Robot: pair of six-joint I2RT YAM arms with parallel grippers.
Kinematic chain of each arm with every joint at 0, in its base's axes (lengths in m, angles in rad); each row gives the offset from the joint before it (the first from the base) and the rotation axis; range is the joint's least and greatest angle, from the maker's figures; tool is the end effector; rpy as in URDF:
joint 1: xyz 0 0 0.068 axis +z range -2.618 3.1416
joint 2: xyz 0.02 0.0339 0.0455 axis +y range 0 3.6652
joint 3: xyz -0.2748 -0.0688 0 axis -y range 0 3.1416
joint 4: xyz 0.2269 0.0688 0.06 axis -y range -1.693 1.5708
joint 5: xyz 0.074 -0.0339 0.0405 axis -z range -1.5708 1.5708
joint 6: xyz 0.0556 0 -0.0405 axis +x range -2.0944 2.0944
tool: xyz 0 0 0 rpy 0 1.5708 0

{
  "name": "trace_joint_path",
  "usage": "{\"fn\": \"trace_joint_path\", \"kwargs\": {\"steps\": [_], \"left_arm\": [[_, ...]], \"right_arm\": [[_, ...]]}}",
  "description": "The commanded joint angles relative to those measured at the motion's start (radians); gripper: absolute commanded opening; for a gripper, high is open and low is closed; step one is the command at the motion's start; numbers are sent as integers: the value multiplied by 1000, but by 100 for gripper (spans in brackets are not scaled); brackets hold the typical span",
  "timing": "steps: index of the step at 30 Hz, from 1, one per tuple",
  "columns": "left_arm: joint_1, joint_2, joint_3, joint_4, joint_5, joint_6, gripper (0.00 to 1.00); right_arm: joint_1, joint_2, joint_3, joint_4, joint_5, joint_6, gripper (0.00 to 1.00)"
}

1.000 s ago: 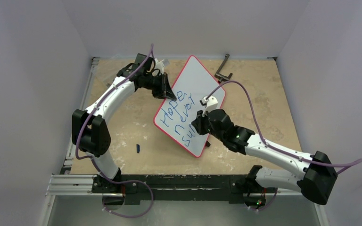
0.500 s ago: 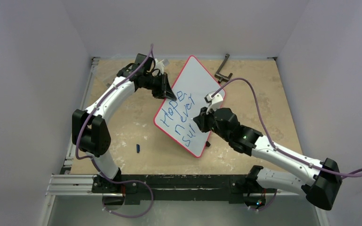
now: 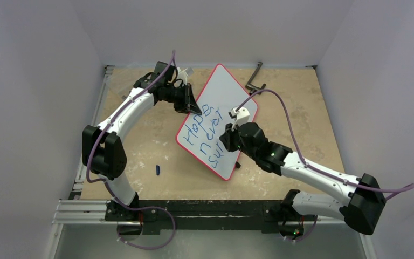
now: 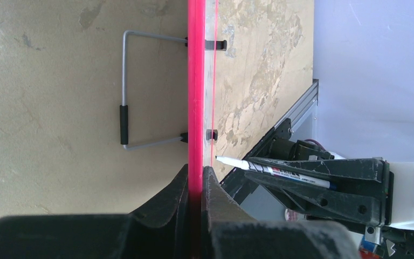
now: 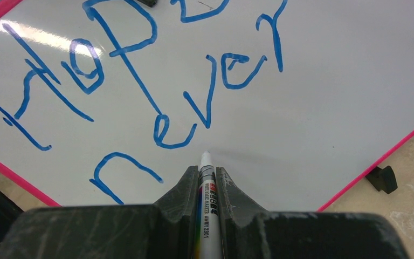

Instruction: Write a sentence on the whiteboard

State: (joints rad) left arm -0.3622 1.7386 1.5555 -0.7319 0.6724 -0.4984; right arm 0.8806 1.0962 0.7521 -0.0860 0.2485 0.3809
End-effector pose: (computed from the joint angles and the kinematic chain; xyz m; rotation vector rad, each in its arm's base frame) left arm 0.3352 -0.1640 0.3090 0.1301 2.5882 -1.1825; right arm 0.1662 0.1798 0.2845 -0.3435 2.0023 0.5618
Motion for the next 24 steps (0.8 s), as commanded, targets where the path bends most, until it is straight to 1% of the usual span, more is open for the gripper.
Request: {"fn": "trace_joint_path", "kwargs": {"steps": [1,14,24], "left_arm": [[12,-60,-5,12,-77,7,0],[12,-56,-5,13,-77,6,0],[11,-56,-5,15,-77,5,0]], "right_arm": [[-6,6,-8,55,11,-13,0],[-11,-3,-92,62,6,6,0],[-11,-68,-183,40,-5,44,0]]}}
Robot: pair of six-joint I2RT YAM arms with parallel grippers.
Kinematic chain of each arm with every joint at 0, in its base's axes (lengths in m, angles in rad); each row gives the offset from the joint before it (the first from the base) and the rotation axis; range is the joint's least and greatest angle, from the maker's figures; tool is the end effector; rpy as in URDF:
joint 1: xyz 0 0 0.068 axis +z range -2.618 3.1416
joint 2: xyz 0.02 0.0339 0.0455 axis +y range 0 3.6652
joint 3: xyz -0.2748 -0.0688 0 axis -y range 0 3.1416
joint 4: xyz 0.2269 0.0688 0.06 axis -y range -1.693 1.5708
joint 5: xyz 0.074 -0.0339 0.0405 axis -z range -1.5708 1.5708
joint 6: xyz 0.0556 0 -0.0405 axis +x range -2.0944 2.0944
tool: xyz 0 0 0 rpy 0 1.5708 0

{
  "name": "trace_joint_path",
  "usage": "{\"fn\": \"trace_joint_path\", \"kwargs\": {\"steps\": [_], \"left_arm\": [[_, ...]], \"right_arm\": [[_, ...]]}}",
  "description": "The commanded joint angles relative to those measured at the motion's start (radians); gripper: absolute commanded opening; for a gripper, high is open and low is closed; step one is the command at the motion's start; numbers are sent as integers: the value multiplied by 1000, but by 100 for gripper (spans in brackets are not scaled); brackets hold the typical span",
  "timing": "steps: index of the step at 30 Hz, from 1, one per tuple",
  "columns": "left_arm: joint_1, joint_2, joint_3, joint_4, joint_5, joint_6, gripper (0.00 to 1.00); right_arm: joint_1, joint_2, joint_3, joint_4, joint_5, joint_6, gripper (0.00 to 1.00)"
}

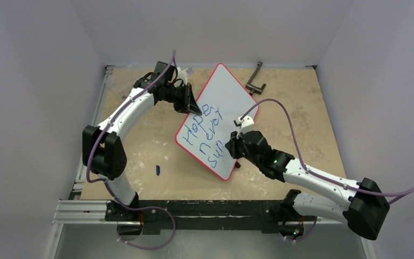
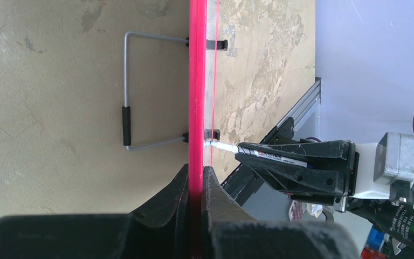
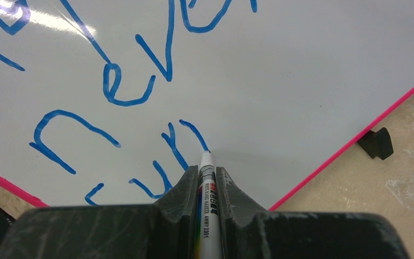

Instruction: Write a sentence on the whiteboard

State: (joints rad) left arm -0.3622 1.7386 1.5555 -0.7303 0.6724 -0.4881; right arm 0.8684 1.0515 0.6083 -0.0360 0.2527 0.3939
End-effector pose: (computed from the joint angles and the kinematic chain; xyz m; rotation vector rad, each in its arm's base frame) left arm 0.3353 -0.1641 0.3091 0.1440 2.5828 -1.1791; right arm 0.1578 0.1649 0.2500 -0.3312 2.0488 0.5294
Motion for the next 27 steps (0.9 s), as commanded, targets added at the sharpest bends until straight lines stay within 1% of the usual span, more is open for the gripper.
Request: {"fn": "trace_joint_path", "kwargs": {"steps": [1,8,27], "left_arm": [[12,-56,-5,13,-77,-5,0],[11,-55,-6,13,-78,-6,0],[11,-59,-6,15,-75,-6,0]], "right_arm": [[1,-31,-48,-10,-12,36,0],[1,-44,-54,-9,-26,48,0],[1,28,64,2,-16,2,0]]}}
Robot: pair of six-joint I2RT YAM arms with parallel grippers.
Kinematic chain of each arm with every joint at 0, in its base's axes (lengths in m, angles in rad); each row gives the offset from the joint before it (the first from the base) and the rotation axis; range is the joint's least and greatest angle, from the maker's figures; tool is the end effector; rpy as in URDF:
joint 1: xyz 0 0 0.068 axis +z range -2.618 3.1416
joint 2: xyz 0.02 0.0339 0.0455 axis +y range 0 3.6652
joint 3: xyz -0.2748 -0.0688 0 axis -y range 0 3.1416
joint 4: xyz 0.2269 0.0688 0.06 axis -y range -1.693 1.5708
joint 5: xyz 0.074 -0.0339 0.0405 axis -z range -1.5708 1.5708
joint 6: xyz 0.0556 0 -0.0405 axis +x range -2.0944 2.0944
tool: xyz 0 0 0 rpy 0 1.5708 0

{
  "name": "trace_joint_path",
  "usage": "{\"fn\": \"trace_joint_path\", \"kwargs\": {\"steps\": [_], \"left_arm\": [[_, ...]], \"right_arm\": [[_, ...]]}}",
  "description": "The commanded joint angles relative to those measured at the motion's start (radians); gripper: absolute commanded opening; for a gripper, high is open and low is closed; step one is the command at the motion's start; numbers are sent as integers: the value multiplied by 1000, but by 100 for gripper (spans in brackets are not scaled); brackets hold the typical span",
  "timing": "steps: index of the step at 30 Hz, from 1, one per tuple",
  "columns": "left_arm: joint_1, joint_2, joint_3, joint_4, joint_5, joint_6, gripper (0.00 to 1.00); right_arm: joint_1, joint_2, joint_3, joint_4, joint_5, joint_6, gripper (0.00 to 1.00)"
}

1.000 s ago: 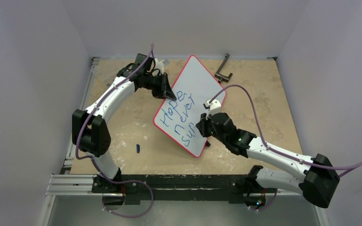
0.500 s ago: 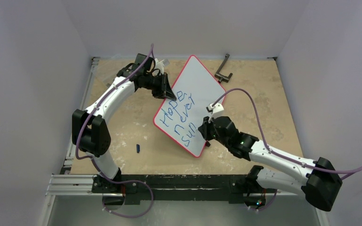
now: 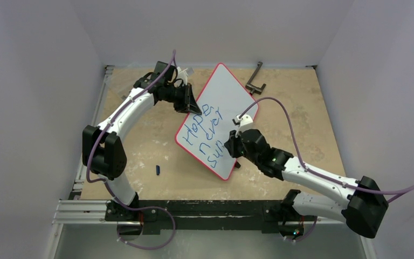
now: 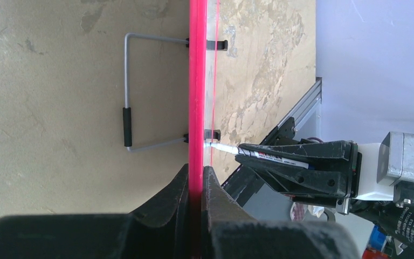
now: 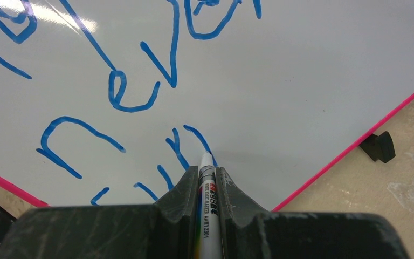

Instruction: Write a sentence on the whiteboard

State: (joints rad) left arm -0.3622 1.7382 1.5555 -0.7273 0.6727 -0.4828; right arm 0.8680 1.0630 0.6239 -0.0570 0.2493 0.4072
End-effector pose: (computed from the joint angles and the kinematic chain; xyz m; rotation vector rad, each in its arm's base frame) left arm 0.3355 -0.1642 0.3095 0.1524 2.5773 -1.1780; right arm 0.1590 0.1664 0.2506 -0.3250 2.0677 0.5302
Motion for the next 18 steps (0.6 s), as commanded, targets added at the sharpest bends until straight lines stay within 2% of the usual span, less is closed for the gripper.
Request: {"fn": "trace_joint_path", "kwargs": {"steps": [1,18], "left_arm": [[11,-61,-6,11,-75,-11,0],[12,-65,-6,11,-73,-12,0]], "right_arm": [[2,20,51,24,-11,-13,0],[-12,76,134,-2,20,-58,0]]}}
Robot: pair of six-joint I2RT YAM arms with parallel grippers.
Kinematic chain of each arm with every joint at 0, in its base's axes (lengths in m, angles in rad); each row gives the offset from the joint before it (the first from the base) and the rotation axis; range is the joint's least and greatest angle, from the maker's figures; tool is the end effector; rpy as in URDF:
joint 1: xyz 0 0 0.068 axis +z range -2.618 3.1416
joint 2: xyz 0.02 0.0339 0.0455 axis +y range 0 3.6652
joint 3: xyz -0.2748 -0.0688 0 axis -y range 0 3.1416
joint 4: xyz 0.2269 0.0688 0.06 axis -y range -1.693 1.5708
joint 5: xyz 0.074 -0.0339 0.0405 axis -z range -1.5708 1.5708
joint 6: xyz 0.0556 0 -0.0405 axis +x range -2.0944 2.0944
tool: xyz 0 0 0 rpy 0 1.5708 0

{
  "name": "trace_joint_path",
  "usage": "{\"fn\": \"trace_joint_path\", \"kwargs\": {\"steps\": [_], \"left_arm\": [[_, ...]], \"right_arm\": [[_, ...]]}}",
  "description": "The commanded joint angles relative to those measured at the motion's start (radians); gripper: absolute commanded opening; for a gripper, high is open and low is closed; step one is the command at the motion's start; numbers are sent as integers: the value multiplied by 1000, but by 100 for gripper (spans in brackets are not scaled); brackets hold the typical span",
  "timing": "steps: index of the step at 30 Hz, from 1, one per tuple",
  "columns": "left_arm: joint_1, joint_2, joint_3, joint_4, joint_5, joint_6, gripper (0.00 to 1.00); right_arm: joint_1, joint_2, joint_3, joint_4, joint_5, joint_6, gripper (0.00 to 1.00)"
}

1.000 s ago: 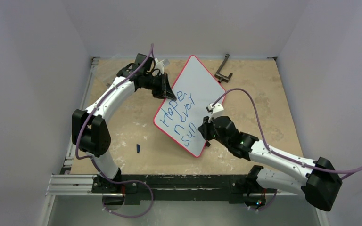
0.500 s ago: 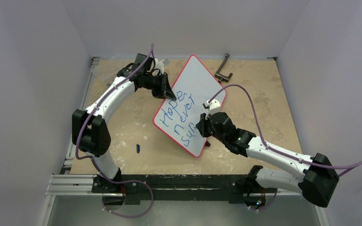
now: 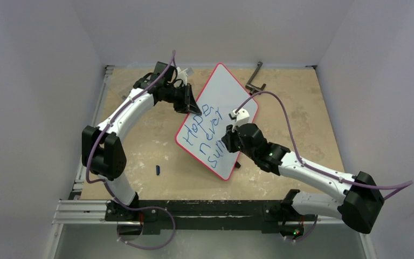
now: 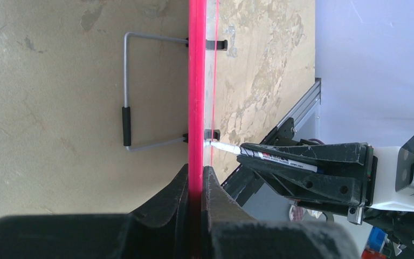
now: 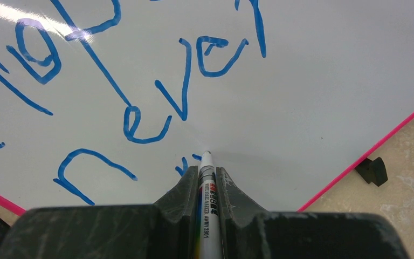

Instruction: Write a sentence on the whiteboard

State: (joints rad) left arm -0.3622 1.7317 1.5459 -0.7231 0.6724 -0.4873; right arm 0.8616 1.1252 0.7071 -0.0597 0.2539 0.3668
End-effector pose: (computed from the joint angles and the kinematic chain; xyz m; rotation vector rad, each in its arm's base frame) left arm 0.3340 -0.1636 0.3091 0.1470 2.5779 -1.1793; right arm 0.1713 0.1782 0.2654 -0.3501 2.0407 0.5083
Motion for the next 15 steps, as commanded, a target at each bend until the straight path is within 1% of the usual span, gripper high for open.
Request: {"fn": "trace_joint_path", "kwargs": {"steps": [1,7,15], "left_arm": [[11,-61,3,7,-74,-7,0],[12,-62,3,7,-73,-7,0],[11,-64,2,7,-74,-7,0]], "right_arm": [[-8,16,54,-1,15,-20,0],[-13,6,79,-27,26,-29,0],[-19,-70,127,-94,70,-57,0]]}}
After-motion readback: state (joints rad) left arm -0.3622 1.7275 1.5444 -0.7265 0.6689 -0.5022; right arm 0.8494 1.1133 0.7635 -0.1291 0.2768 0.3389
